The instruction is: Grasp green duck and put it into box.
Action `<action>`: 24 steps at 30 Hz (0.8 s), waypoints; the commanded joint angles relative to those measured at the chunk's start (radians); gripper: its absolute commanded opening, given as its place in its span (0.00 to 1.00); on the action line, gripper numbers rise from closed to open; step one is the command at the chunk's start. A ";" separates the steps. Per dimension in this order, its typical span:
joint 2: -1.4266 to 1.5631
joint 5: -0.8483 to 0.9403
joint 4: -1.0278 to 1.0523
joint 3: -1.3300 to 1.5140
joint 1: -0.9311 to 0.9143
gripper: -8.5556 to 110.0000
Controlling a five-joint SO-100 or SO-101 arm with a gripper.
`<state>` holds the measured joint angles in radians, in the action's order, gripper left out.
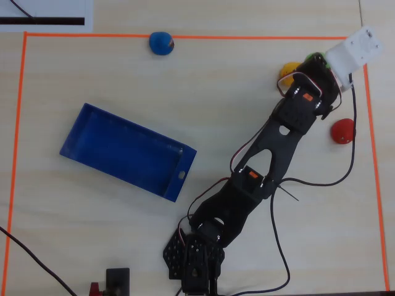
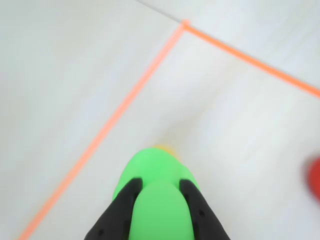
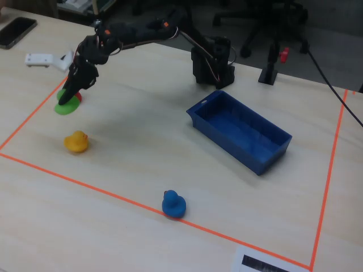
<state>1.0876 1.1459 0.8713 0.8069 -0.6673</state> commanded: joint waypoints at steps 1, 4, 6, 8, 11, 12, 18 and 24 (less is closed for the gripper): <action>0.336 -0.077 0.153 0.097 0.127 0.07; 0.522 -0.129 0.259 0.239 0.264 0.07; 0.626 -0.178 0.344 0.313 0.370 0.07; 0.715 -0.236 0.430 0.376 0.489 0.07; 0.811 -0.334 0.561 0.469 0.686 0.07; 0.833 -0.367 0.595 0.503 0.752 0.07; 0.873 -0.468 0.664 0.690 1.022 0.07; 0.882 -0.476 0.568 0.954 1.144 0.07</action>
<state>1.9236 0.6780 1.5064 1.6322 0.4218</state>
